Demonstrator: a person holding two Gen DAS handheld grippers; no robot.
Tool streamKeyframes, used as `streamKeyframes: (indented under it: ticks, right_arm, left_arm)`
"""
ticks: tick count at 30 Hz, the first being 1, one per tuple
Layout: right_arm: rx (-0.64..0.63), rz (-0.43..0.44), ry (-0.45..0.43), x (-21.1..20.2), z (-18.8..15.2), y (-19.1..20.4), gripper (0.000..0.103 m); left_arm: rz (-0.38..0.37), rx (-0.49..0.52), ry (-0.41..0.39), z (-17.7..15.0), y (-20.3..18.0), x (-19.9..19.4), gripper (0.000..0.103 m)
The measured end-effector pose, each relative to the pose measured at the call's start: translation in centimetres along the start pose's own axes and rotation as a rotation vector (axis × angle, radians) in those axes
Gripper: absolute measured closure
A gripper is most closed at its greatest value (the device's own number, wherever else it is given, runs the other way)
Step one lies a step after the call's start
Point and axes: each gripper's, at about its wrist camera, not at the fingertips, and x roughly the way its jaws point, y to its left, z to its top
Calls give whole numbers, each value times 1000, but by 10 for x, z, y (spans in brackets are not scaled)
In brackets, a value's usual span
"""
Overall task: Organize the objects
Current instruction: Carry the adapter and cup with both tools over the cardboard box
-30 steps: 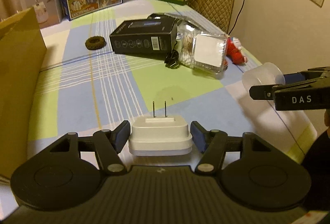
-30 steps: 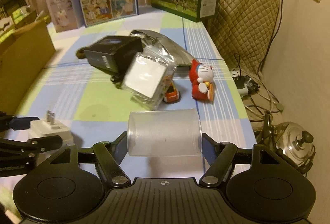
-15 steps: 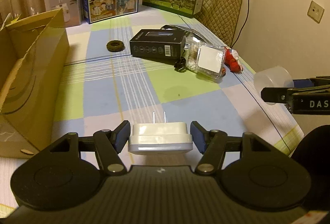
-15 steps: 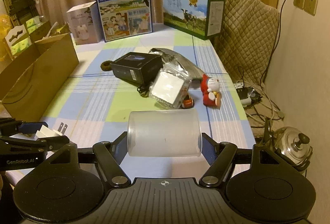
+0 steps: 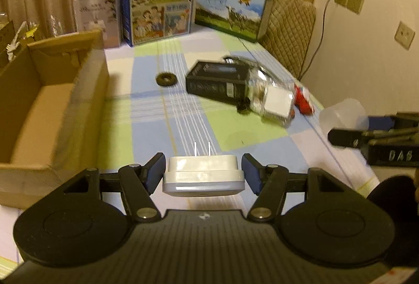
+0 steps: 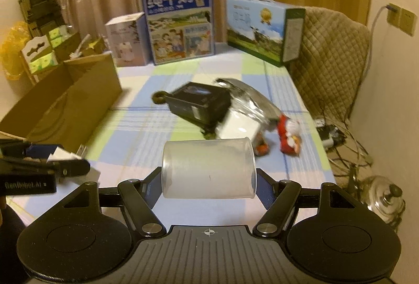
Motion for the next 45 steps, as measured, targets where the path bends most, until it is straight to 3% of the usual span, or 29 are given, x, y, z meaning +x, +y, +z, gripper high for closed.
streamKeyframes:
  ticks: [7, 12, 21, 31, 45]
  right_arm:
    - [-75, 103, -33, 10, 35, 47, 34]
    - [-156, 186, -57, 18, 66, 100, 34]
    - [-252, 324, -21, 55, 103, 185, 34]
    - [-336, 386, 41, 103, 118, 242, 34]
    - [-452, 368, 97, 155, 110, 268, 34]
  left_arm:
    - [37, -21, -62, 39, 42, -40, 44]
    - [106, -24, -101, 68, 85, -70, 44]
    - [214, -43, -82, 83, 169, -98, 44]
    - [239, -75, -42, 76, 227, -86, 44]
    - [206, -106, 37, 63, 254, -24, 44]
